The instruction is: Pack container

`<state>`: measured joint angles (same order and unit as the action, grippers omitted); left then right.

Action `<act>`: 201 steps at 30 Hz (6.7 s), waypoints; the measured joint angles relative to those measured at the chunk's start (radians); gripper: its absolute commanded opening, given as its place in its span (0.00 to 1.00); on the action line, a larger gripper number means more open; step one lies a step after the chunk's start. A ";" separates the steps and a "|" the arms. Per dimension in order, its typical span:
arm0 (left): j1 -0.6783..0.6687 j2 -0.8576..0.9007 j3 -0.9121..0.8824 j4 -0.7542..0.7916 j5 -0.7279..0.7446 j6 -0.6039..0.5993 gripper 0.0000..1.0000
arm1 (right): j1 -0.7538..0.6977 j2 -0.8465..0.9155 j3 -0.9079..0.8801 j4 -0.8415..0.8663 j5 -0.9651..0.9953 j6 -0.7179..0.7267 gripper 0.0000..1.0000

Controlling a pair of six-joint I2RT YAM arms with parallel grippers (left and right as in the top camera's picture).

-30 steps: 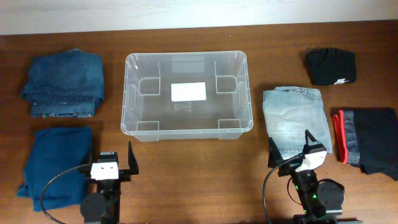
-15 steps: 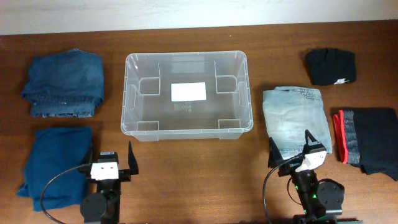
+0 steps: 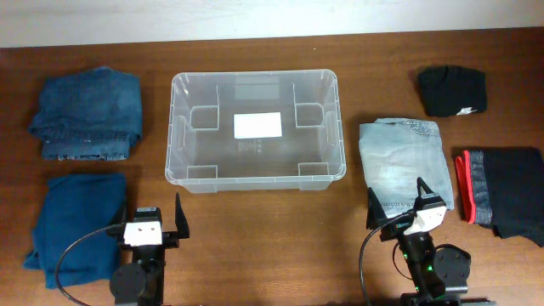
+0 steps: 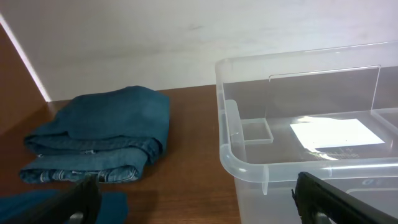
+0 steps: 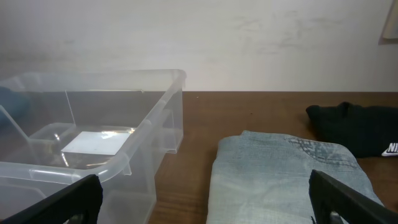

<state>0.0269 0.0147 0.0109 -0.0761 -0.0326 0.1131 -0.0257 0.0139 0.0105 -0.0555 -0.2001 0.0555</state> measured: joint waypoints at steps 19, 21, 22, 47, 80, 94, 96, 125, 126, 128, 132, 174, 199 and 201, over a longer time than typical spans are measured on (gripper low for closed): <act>0.000 0.000 0.042 0.245 0.000 0.002 1.00 | 0.000 0.000 0.000 0.000 0.000 0.000 0.99; 0.000 0.000 0.090 0.226 0.000 0.022 1.00 | 0.000 0.000 0.000 0.000 0.000 0.000 0.98; 0.000 0.002 0.119 0.208 0.000 0.036 0.99 | 0.000 0.000 0.000 0.000 0.000 0.000 0.99; 0.001 0.917 1.550 -0.803 -0.044 0.228 1.00 | 0.000 -0.002 0.000 0.000 0.000 0.000 0.99; 0.186 1.572 1.654 -0.949 -0.203 -0.175 0.99 | 0.000 -0.002 0.000 0.000 0.000 0.000 0.98; 0.205 1.719 1.654 -0.771 -0.216 -0.199 0.99 | 0.000 -0.002 0.000 0.000 0.000 0.000 0.98; 0.206 1.742 1.654 -0.736 -0.221 -0.177 1.00 | 0.000 -0.002 0.000 0.000 0.000 0.000 0.99; 0.115 2.156 1.656 -0.519 -0.414 0.204 0.99 | 0.000 -0.002 0.000 0.000 0.000 0.000 0.98; 0.115 2.156 1.656 -0.517 -0.417 0.206 0.99 | 0.000 -0.002 0.000 0.000 0.000 0.000 0.98; 0.115 2.156 1.656 -0.510 -0.422 0.206 0.99 | 0.000 -0.002 0.000 0.000 0.000 0.000 0.99; 0.110 2.156 1.656 -0.502 -0.440 0.221 0.99 | 0.000 -0.002 0.000 0.000 0.000 0.000 0.98; 0.063 2.236 1.762 -0.589 -0.394 0.201 0.99 | 0.000 -0.002 0.000 0.000 0.000 0.000 0.98; 0.056 2.316 1.760 -0.486 -0.592 0.214 0.99 | 0.000 -0.002 0.000 0.000 0.000 0.000 0.98; 0.056 2.319 1.760 -0.472 -0.607 0.233 0.99 | 0.000 -0.002 0.000 0.000 0.000 0.000 0.99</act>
<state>0.0834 2.3341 1.7710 -0.5476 -0.6399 0.3462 -0.0257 0.0120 0.0105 -0.0559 -0.2001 0.0555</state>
